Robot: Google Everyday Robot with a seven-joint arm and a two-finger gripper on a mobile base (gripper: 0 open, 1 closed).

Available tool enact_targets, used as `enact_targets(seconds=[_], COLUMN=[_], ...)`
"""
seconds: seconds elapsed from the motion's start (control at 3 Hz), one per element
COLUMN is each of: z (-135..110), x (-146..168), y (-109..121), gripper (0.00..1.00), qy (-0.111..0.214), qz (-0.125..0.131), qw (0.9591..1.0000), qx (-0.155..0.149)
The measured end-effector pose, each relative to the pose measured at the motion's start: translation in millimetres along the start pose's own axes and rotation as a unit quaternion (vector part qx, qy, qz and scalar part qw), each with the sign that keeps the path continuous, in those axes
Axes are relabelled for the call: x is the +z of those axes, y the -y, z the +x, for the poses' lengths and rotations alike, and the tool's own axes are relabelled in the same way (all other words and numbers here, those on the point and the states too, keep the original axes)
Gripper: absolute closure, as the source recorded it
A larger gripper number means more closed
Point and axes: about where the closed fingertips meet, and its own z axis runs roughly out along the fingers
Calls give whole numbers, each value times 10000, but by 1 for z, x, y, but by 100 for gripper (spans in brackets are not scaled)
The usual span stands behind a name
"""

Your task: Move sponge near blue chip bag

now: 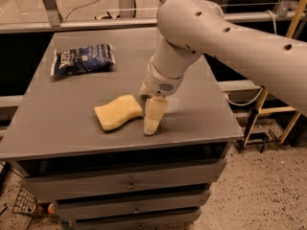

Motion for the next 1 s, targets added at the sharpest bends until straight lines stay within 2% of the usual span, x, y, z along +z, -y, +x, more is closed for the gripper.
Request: enact_targets(seconds=[0.33, 0.67, 1.0], z=[-6, -18, -27], x=[-6, -23, -37], y=[8, 18, 24], gripper=[47, 78, 100], qy=[-21, -31, -2], qz=[115, 254, 343], qw=[9999, 9997, 9994], qx=[3, 31, 72])
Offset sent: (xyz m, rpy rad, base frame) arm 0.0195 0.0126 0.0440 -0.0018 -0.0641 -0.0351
